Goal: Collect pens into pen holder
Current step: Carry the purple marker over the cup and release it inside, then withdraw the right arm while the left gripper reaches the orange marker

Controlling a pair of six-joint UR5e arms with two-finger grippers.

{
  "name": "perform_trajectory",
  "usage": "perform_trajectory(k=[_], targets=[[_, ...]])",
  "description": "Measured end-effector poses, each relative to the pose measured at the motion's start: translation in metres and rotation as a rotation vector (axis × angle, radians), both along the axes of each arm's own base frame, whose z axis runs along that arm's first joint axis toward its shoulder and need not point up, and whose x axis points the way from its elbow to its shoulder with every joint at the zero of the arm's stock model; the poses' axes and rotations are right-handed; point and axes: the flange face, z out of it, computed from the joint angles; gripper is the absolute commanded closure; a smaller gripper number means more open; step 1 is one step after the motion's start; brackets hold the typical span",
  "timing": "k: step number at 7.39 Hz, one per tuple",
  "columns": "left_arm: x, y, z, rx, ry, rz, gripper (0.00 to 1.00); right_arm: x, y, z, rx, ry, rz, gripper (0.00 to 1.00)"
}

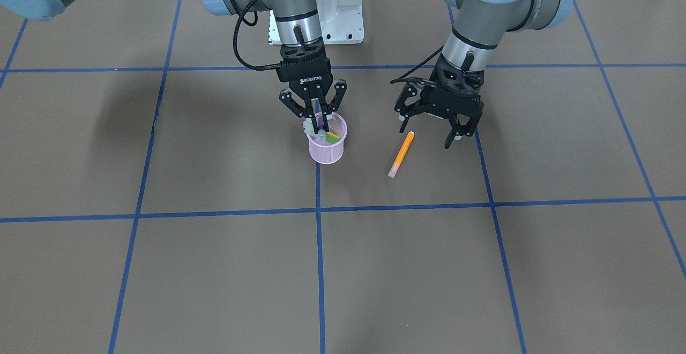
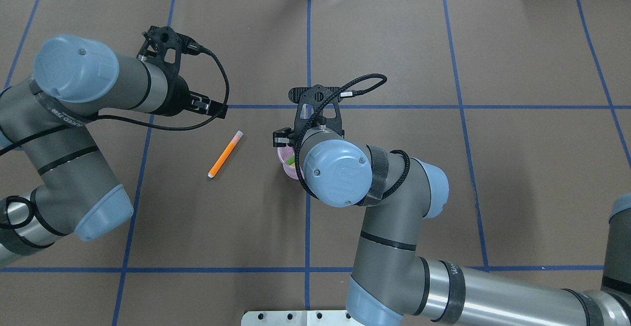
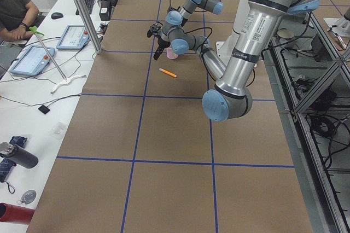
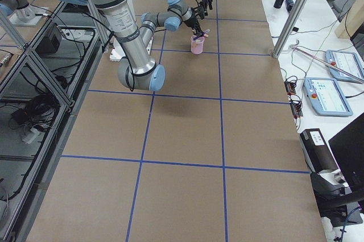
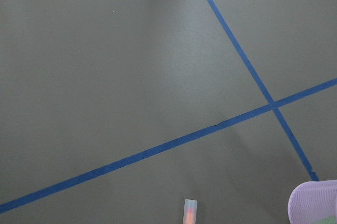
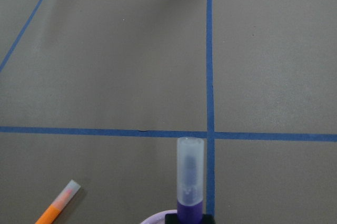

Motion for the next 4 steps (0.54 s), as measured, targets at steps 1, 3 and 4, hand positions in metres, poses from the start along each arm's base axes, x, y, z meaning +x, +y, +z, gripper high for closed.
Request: perform_trajectory(k=[1,3,4], targets=[[0.003,-0.001,0.004,-0.007,-0.008,0.002,0.01,0.0,0.0,-0.001,0.001,0.0,-0.001,0.02],[0.01,-0.001,0.015,-0.043,-0.034,0.022,0.01,0.006,-0.004,-0.004,-0.006,-0.011,-0.009,0.02],[0.014,0.001,0.021,-0.084,-0.056,0.051,0.01,0.02,-0.015,-0.006,-0.026,-0.028,-0.025,0.02]])
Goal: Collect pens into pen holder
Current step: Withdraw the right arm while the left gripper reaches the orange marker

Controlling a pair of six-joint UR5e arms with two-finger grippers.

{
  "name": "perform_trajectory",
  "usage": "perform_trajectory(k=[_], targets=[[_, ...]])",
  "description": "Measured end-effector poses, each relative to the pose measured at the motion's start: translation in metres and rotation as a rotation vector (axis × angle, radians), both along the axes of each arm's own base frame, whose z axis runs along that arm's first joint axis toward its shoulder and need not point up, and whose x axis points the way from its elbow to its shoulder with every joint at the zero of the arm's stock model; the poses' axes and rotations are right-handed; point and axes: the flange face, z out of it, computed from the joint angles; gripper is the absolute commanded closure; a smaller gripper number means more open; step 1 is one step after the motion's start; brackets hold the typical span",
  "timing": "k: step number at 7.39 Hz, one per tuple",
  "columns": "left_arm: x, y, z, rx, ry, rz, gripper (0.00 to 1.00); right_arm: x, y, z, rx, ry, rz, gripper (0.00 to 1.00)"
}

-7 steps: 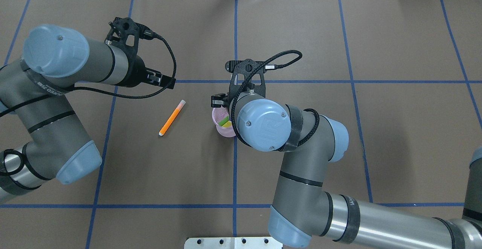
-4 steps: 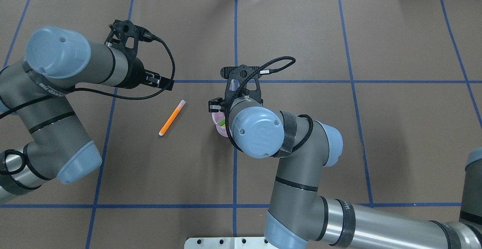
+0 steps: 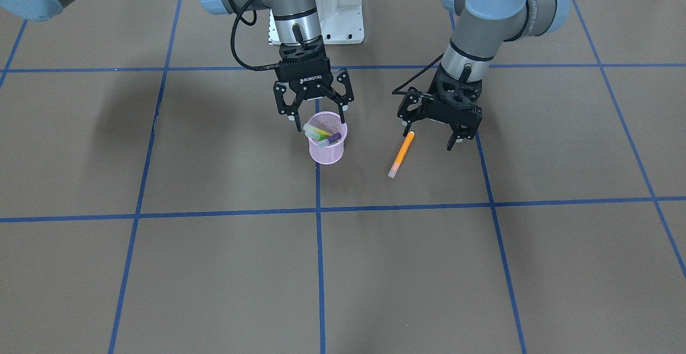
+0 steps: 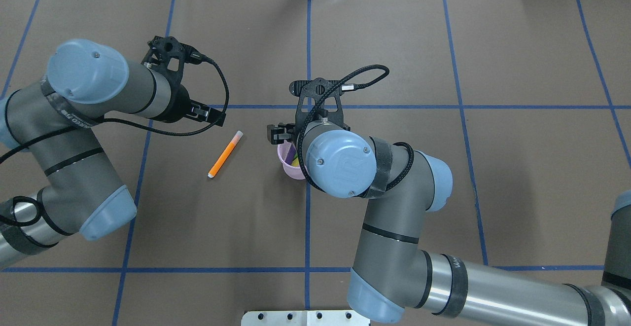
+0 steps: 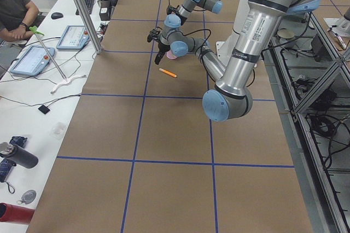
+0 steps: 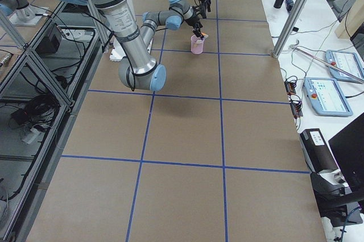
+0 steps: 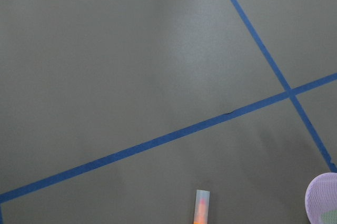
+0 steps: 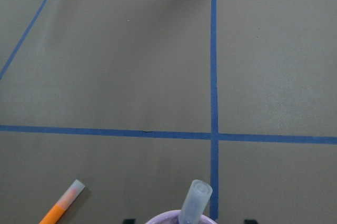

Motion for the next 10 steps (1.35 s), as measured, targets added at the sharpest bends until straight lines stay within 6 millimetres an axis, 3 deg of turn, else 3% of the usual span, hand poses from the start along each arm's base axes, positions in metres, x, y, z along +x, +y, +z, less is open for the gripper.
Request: perform_trajectory(k=[2,3,5,7,8,10], targets=[[0.013,0.005,0.013,-0.074,-0.036,0.068,0.03,0.051,-0.027,0.018,-0.061,-0.027,-0.032,0.02],[0.024,0.008,0.02,-0.059,-0.07,0.128,0.03,0.081,-0.042,0.043,-0.11,-0.023,-0.055,0.02],[0.044,0.005,0.014,0.039,-0.175,0.285,0.11,0.145,-0.076,0.109,-0.209,0.02,-0.132,0.02],[0.07,-0.011,0.006,0.051,-0.226,0.351,0.19,0.205,-0.097,0.18,-0.281,0.072,-0.227,0.02],[0.082,-0.019,0.007,0.043,-0.238,0.37,0.21,0.227,-0.099,0.21,-0.308,0.091,-0.254,0.02],[0.102,-0.032,0.013,0.028,-0.257,0.405,0.22,0.247,-0.098,0.241,-0.343,0.113,-0.264,0.02]])
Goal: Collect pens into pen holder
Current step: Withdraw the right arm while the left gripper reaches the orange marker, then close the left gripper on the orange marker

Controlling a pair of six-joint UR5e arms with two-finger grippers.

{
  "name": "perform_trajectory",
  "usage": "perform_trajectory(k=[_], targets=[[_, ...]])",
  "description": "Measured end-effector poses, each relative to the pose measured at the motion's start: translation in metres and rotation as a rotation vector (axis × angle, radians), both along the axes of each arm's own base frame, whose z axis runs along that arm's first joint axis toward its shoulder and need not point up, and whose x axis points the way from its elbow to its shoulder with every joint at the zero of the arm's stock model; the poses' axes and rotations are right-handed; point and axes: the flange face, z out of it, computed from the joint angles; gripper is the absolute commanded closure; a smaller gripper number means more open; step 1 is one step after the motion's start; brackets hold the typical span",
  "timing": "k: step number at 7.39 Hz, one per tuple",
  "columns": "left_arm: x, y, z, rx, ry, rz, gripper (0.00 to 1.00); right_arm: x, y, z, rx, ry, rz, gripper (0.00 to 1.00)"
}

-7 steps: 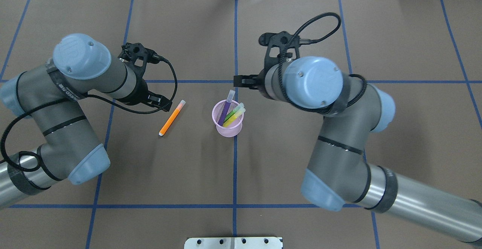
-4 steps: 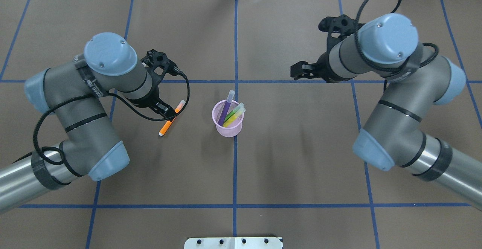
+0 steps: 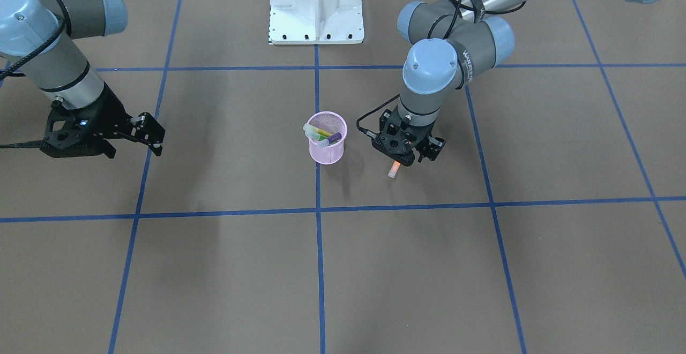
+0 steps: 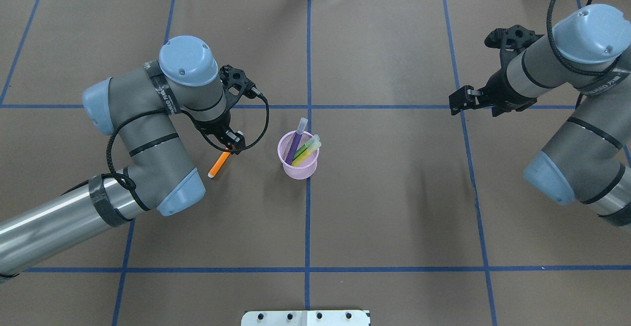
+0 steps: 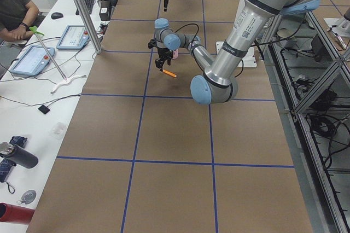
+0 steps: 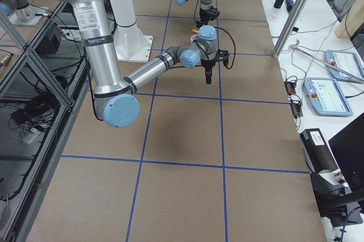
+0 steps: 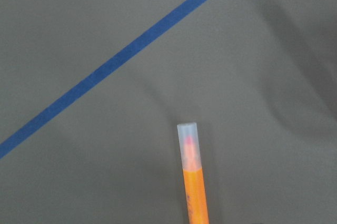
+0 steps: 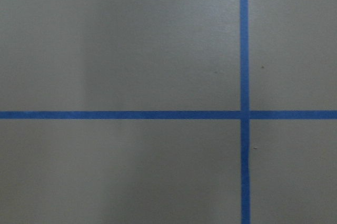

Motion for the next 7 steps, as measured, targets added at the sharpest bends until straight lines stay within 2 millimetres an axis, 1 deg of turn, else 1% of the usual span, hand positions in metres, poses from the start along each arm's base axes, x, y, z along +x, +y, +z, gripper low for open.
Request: perform_trajectory(k=[1,2,3,5,7], targets=[[0.005,-0.003,0.005,-0.011,-0.01,0.006,0.26,0.013,-0.002,0.013,-0.017,0.004,-0.004,0.02],[0.01,-0.006,0.012,-0.027,-0.017,0.012,0.26,0.031,-0.003,0.027,-0.038,-0.004,-0.021,0.02],[0.012,-0.006,0.016,-0.046,-0.016,0.02,0.29,0.044,-0.005,0.037,-0.054,-0.015,-0.033,0.02],[0.016,-0.005,0.014,-0.071,-0.005,0.028,0.38,0.052,-0.006,0.043,-0.065,-0.022,-0.041,0.02],[0.02,-0.007,0.013,-0.083,-0.003,0.03,0.39,0.051,-0.008,0.05,-0.074,-0.017,-0.042,0.02]])
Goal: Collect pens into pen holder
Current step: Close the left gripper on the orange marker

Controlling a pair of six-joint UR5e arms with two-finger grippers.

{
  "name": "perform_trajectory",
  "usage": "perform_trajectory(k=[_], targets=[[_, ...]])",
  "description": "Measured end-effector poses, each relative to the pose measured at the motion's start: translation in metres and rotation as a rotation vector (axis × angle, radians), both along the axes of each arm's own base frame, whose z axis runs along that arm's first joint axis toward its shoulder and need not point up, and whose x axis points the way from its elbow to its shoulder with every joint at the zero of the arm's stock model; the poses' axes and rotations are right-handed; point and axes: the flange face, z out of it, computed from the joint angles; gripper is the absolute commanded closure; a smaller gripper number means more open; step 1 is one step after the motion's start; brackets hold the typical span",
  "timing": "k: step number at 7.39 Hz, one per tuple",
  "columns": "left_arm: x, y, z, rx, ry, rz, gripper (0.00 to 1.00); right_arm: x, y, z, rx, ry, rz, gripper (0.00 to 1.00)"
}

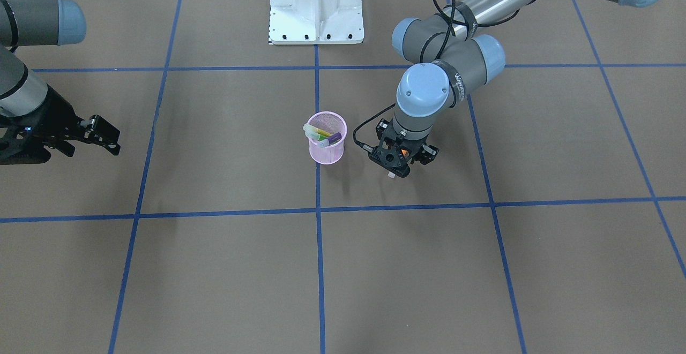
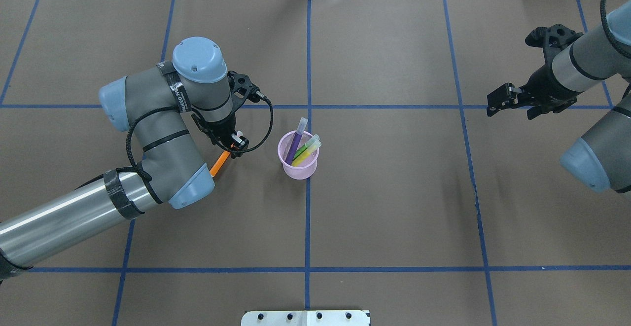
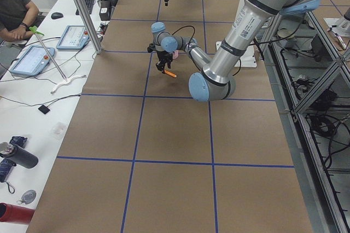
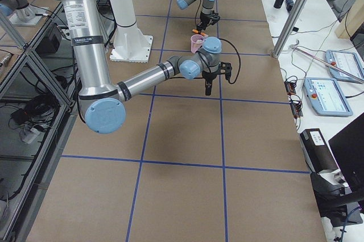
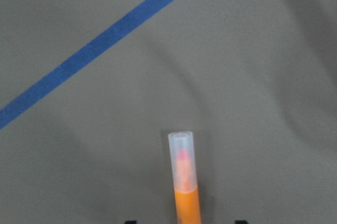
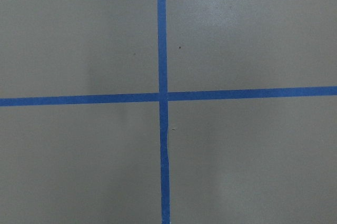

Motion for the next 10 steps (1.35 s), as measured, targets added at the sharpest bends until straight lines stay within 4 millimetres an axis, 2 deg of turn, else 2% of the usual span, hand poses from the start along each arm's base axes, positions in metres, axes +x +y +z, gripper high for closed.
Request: perform_trajectory(k=[3,8,9,10], targets=[[0.0065,-0.0048,-0.0014,-0.016,-0.007,-0.011,0.39,-0.0019,-0.0024,0.0096,-0.01,0.009,0.0,0.02],[0.0095,-0.0071,0.0028,-0.025,-0.017,-0.013,0.43,-0.0047,-0.0034,0.0114,-0.014,0.012,-0.003,0.02],[0.0097,-0.0073,0.0033,-0.025,-0.018,-0.013,0.51,-0.0049,-0.0034,0.0112,-0.015,0.011,-0.003,0.02],[0.0094,-0.0078,0.0035,-0.025,-0.018,-0.013,0.53,-0.005,-0.0036,0.0107,-0.015,0.01,-0.003,0.02]])
